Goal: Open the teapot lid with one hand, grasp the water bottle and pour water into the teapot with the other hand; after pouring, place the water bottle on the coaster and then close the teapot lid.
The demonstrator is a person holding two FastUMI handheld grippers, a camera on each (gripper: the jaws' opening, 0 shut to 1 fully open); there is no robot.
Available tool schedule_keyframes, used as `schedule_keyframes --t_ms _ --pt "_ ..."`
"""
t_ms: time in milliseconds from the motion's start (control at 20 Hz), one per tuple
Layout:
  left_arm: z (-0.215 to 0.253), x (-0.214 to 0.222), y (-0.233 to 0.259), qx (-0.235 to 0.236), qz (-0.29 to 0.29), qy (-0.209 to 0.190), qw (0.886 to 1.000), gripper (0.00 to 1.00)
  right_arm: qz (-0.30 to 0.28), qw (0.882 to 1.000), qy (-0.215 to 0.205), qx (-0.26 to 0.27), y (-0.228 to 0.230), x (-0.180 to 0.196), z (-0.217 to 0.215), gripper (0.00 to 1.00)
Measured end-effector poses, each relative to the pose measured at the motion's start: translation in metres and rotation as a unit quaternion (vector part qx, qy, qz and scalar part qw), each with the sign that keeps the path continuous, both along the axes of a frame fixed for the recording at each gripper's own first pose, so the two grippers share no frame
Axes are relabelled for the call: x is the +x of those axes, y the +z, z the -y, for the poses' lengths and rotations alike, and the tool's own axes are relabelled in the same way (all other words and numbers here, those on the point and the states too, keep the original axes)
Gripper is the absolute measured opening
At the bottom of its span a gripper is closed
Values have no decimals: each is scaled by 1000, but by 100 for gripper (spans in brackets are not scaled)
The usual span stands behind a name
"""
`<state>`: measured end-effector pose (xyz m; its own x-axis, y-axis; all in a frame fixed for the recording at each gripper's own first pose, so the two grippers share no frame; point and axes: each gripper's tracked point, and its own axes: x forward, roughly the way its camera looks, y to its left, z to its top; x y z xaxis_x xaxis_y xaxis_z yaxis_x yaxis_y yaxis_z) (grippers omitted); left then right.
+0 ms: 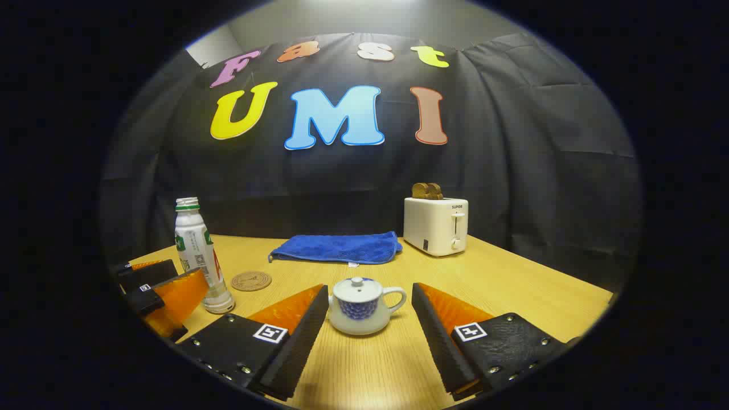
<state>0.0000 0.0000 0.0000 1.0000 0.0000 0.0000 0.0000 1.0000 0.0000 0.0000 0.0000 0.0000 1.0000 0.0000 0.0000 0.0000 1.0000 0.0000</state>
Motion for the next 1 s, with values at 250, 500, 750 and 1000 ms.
schedule_keyframes --t_ms 250,500,750,1000 --pt "-15 -8 13 14 8 16 1000 94 -10 999 11 -29 12 26 -7 75" --pt "-12 -8 13 12 8 11 1000 94 -41 998 25 -31 7 46 -12 51" --pt "-11 -8 13 8 6 7 1000 99 -52 997 34 -42 2 58 -19 51" --pt "-13 -7 10 1 3 7 1000 99 -65 996 36 -39 -3 68 -20 51"
